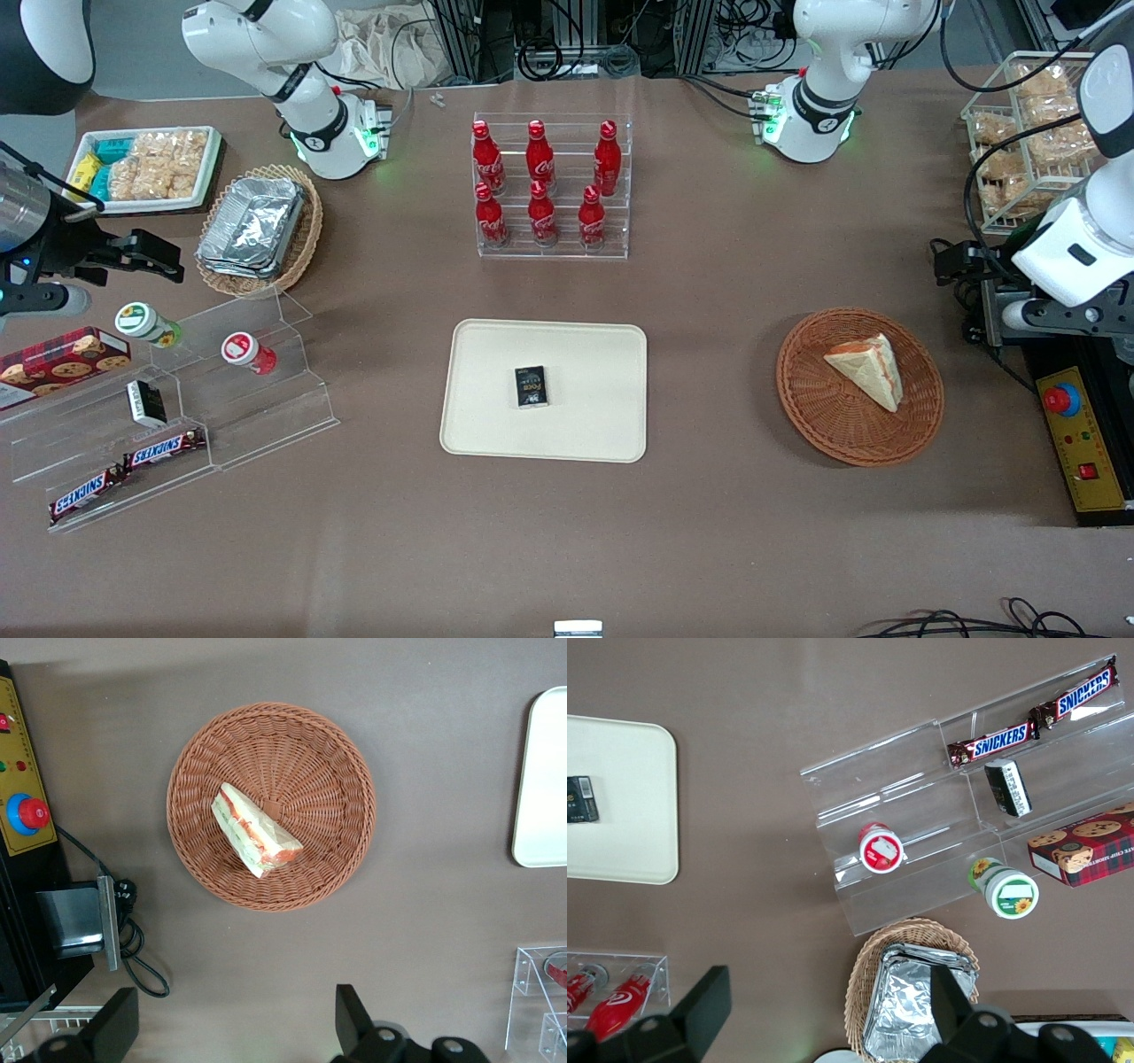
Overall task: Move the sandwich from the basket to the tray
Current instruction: 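Move the left gripper over the sandwich in the wicker basket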
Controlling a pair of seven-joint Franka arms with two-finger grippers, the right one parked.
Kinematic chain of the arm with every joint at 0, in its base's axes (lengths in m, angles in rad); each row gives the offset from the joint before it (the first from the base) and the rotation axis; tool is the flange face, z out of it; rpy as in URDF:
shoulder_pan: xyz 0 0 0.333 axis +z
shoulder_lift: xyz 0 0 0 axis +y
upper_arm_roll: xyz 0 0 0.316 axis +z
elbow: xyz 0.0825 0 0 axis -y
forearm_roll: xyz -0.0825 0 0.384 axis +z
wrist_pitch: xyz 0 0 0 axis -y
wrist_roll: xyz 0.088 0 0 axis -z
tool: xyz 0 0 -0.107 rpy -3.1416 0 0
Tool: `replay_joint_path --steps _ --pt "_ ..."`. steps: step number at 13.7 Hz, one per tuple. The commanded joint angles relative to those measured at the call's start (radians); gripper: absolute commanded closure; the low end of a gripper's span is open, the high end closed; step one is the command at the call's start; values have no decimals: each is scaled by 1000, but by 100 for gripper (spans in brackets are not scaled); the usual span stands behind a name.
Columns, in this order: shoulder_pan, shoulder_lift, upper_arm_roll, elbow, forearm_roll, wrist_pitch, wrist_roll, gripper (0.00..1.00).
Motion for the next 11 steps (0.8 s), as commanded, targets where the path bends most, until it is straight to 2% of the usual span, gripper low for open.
replay_joint_path --steps 1,6,8,11 --pt "5 19 3 26 -11 -33 -14 0" --pt "2 62 -2 9 7 -20 -78 0" --pt "15 52 5 -63 -10 44 -246 0" --pt "20 45 5 -214 -10 235 -493 0"
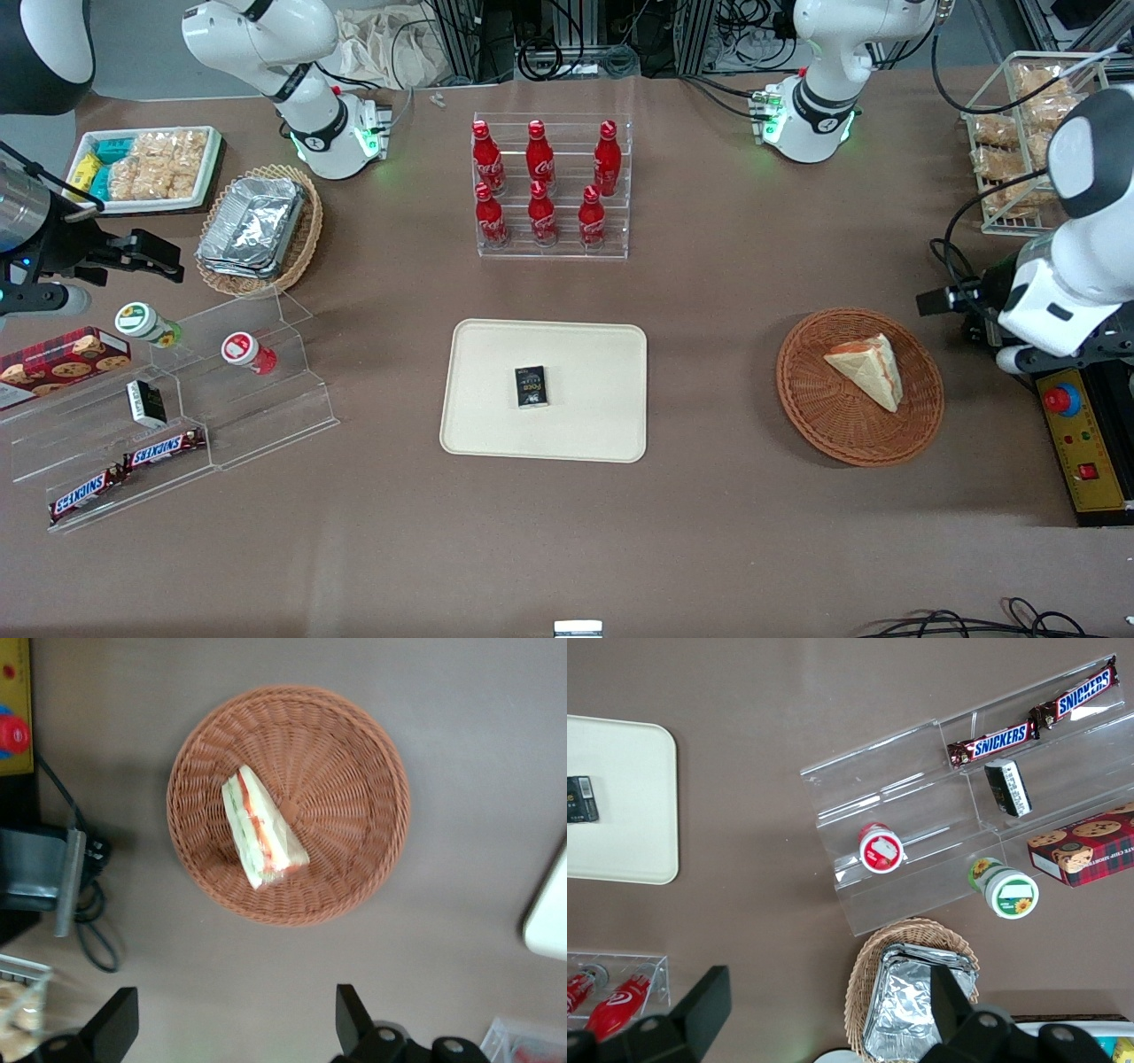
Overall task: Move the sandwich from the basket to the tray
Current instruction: 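Move the left gripper over the sandwich in the wicker basket, then lower the left gripper and close it on the wrapped sandwich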
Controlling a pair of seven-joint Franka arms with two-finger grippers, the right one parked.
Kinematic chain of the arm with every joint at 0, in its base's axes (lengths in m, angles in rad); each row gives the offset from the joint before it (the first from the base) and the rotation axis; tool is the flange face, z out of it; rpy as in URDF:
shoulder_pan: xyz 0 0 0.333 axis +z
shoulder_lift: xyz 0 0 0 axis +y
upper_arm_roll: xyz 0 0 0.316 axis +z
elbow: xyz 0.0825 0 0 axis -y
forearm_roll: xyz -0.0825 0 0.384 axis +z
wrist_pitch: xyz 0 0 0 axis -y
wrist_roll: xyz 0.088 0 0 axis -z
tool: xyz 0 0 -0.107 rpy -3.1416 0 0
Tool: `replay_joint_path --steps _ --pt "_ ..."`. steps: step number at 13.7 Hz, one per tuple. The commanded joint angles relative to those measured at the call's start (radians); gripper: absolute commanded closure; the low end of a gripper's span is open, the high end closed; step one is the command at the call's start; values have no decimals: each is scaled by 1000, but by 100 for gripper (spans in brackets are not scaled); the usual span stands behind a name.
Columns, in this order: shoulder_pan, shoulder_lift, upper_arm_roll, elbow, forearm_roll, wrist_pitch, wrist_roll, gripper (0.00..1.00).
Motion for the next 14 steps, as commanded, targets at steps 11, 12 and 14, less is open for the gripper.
replay_joint_path --steps 11,12,14 --pt "29 112 5 -383 9 530 -350 0" --pt "29 121 14 -385 9 541 -350 0" --pt "29 144 25 -386 9 544 -351 0"
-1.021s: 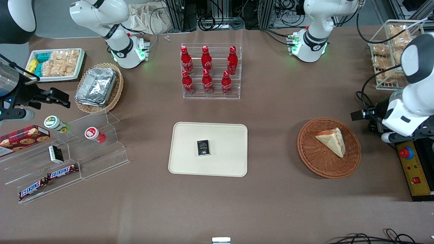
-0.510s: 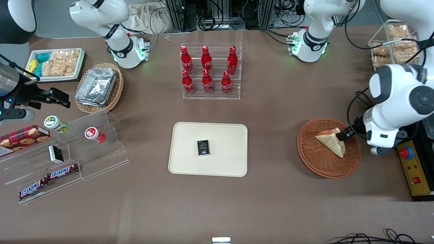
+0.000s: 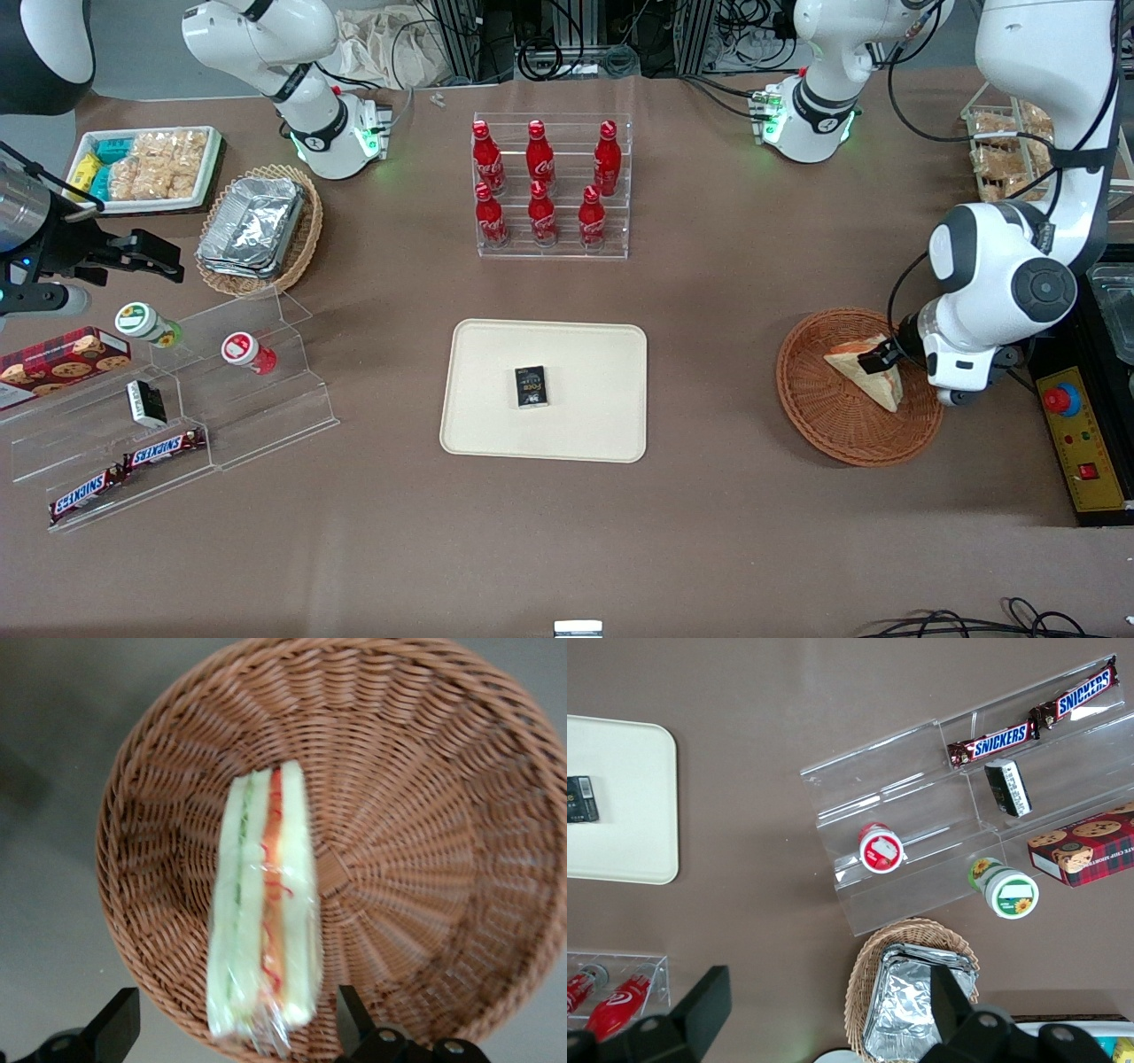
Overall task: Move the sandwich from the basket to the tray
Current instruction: 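Lower the left gripper and close it on the wrapped sandwich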
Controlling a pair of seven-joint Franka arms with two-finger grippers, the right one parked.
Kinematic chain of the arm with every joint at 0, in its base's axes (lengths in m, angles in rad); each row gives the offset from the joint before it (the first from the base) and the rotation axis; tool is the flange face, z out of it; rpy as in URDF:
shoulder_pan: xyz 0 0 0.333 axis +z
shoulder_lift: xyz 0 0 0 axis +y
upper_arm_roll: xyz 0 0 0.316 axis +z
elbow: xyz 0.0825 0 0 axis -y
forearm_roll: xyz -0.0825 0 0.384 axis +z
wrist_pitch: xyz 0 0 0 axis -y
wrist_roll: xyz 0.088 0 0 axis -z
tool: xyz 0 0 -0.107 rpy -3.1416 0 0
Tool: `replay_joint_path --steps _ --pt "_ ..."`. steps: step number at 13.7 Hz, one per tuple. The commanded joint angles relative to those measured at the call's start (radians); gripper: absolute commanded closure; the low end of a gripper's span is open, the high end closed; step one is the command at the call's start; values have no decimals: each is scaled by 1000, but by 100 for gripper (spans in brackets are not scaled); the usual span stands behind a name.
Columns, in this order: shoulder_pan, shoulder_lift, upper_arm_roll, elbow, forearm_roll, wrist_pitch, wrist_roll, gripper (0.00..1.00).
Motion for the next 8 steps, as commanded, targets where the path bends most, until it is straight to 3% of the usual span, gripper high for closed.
replay_joint_path --steps 1,7,8 --pt "1 20 2 -7 8 21 -16 0" --pt "-22 124 -10 -2 7 107 -142 3" --pt "-28 128 -10 5 7 107 -156 22"
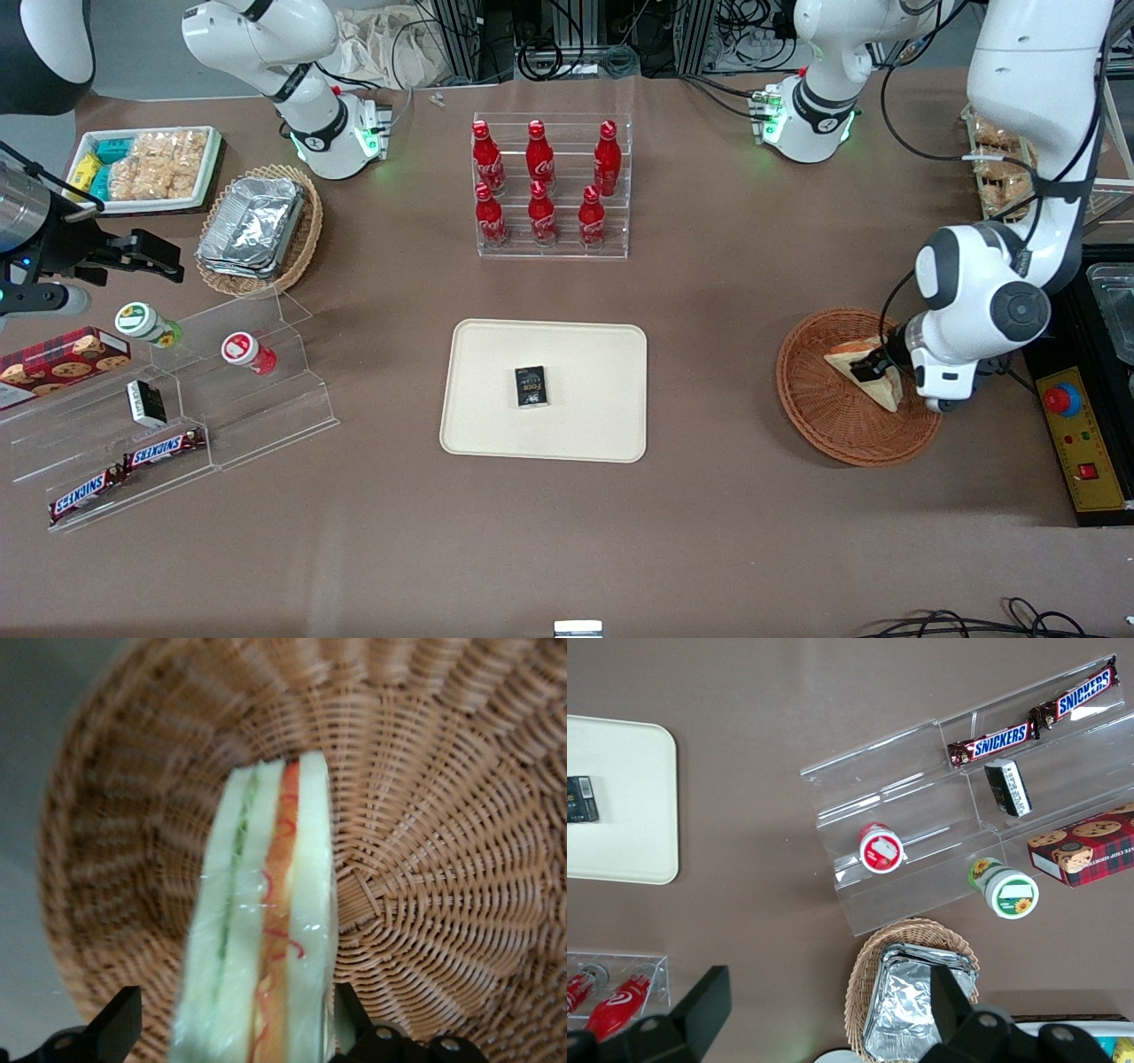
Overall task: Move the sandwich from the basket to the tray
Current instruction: 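Lower the left gripper and close it on the wrapped sandwich, then lift the sandwich and carry it with the left gripper to the tray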
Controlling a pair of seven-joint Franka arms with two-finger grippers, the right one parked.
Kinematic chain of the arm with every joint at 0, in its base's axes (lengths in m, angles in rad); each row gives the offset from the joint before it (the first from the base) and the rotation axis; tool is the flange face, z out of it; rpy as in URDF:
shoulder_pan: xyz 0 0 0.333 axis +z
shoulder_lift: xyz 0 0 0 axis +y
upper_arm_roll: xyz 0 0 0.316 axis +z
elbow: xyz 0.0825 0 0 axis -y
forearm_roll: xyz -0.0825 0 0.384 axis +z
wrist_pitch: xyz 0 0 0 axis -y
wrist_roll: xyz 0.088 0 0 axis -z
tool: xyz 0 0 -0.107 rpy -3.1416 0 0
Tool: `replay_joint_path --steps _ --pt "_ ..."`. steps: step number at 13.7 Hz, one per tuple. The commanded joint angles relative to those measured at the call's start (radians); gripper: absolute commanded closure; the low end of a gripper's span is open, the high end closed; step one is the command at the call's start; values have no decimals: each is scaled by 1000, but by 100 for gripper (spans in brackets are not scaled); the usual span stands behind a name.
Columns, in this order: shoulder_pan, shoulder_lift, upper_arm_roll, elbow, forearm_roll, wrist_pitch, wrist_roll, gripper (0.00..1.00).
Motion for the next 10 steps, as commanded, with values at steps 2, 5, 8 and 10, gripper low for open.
replay_joint_path --steps 2,5,8,10 --pt "-18 11 -4 14 7 11 -61 100" --pt "-20 -21 -6 20 8 -41 -35 100" --pt "-27 -52 -47 196 7 -308 -20 100" --pt "-27 -44 -91 385 5 -534 -21 100"
